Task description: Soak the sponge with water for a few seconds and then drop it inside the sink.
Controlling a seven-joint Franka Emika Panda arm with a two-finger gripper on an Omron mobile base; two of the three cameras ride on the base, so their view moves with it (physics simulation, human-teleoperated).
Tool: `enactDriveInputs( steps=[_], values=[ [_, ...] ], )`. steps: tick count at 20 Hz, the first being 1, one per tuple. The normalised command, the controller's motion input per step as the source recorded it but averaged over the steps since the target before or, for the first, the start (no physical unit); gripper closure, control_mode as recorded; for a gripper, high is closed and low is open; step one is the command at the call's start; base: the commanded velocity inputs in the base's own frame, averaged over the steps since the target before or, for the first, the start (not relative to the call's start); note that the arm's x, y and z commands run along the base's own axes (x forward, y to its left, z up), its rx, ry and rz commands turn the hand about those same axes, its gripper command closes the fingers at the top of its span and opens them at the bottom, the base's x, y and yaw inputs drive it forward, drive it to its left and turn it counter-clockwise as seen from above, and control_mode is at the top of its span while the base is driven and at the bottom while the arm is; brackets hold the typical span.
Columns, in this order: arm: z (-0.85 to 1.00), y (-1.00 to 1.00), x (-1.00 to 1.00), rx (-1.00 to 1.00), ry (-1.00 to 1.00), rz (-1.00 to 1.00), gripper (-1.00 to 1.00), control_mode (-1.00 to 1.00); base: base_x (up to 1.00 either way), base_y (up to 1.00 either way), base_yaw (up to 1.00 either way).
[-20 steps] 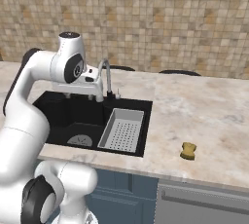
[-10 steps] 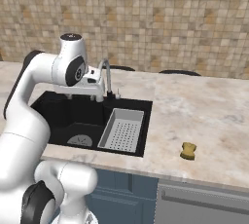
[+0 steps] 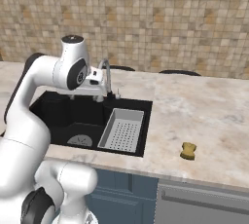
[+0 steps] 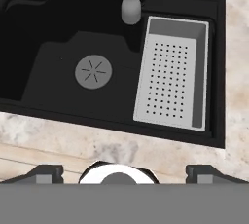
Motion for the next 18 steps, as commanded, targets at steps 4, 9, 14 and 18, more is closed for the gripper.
enactDriveInputs(
  steps=[4,9,14,18],
  values=[
    [0.0,-0.11,0.0,0.0,-0.1,0.02,-1.0,-1.0,0.0,0.0,0.0],
    [0.0,-0.19,0.0,0.0,-0.13,0.05,-1.0,-1.0,0.0,0.0,0.0],
    [0.0,-0.18,0.0,0.0,-0.1,0.09,-1.0,-1.0,0.0,0.0,0.0],
    [0.0,-0.13,0.0,0.03,-0.08,0.13,-1.0,-1.0,0.0,0.0,0.0]
  ],
)
